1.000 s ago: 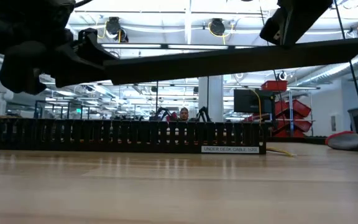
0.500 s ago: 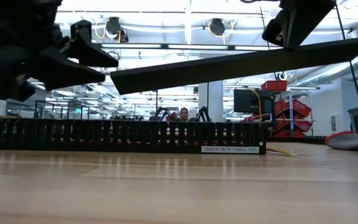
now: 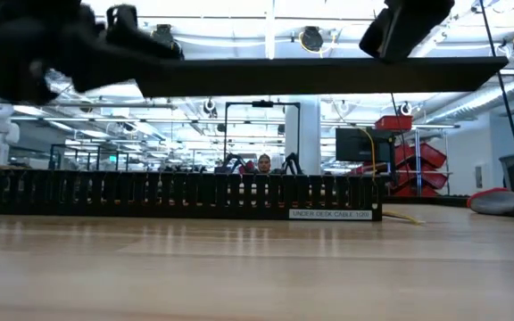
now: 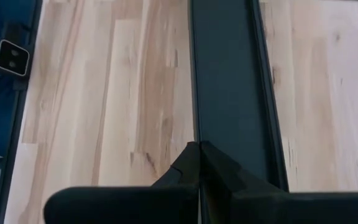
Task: Ziptie cables
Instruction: Close the black cable duct
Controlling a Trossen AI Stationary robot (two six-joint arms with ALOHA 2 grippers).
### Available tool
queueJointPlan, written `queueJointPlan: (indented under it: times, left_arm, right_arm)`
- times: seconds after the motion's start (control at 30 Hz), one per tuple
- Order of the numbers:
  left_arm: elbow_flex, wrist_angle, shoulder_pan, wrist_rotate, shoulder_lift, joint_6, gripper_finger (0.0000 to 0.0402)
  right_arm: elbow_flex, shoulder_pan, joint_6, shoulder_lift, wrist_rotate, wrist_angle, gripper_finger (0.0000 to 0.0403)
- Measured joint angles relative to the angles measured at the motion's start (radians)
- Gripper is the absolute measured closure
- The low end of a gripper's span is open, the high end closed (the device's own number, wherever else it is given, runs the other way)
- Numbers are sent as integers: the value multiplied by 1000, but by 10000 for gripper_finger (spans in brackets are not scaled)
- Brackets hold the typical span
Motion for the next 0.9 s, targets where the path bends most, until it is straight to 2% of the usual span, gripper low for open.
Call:
queueJointPlan:
  times: [0.1,0.3,0.4,0.67,0.8,0.9]
  left_arm:
    - [34,-1,0,27,0,-3,208]
    - [46,-69,-2,52,0,-3,314]
    - [46,-95,2,42,-1,-4,349]
    - [47,-113,10,25,-1,-33,359]
    - [47,-106,11,3,-1,-57,385]
    - [47,-79,10,4,-1,-60,386]
  right_arm:
    - [0,0,-7,0,0,21,402]
    - [0,0,-7,0,0,21,402]
    - [0,0,-12,0,-5,21,403]
    - [0,1,-25,0,-31,39,403]
    - [0,1,-25,0,-34,40,403]
    - [0,2,-26,0,-37,40,403]
